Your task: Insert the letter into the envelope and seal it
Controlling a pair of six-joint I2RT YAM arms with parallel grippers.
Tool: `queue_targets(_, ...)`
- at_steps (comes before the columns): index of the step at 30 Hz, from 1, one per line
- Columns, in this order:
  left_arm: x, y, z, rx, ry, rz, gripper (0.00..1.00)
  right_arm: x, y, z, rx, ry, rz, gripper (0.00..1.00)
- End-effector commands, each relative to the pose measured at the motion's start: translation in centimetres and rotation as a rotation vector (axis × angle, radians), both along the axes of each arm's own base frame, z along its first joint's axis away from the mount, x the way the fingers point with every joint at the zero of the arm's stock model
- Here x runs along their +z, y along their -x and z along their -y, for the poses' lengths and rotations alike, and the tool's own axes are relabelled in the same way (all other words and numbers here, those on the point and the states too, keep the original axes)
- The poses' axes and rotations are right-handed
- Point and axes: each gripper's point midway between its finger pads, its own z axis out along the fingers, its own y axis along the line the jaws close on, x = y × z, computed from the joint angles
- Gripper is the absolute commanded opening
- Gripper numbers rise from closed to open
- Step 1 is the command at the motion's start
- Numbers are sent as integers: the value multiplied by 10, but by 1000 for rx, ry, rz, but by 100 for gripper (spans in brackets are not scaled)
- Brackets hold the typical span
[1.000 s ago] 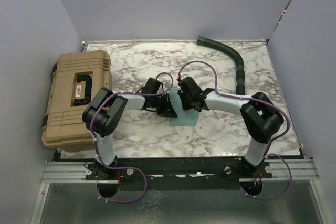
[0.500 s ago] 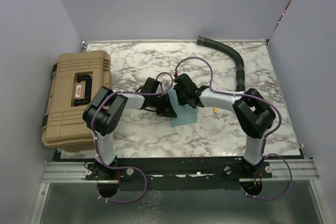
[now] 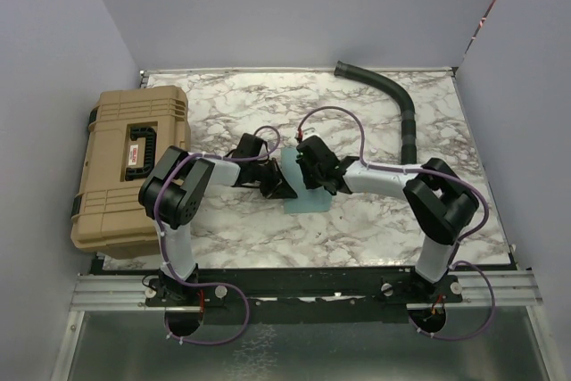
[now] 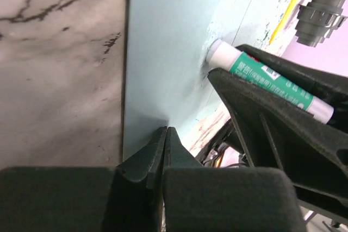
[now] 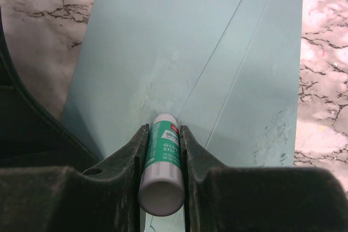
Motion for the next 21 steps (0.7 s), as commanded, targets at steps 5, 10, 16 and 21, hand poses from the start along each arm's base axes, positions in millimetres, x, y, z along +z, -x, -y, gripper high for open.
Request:
queue_targets(5, -76, -2, -56, 207, -311, -67, 0, -34, 62, 18, 46, 80, -180, 1)
queue_targets(10, -78, 1, -55, 165, -299, -61, 0, -39, 48, 19, 13, 89, -166, 1)
queue_targets(16, -88, 20, -61, 87, -321, -72, 0, -30, 1, 17, -20, 88, -126, 1)
queue_targets(21, -93, 24, -63, 63, -328, -69, 0, -26, -18, 3, 7, 80, -102, 1)
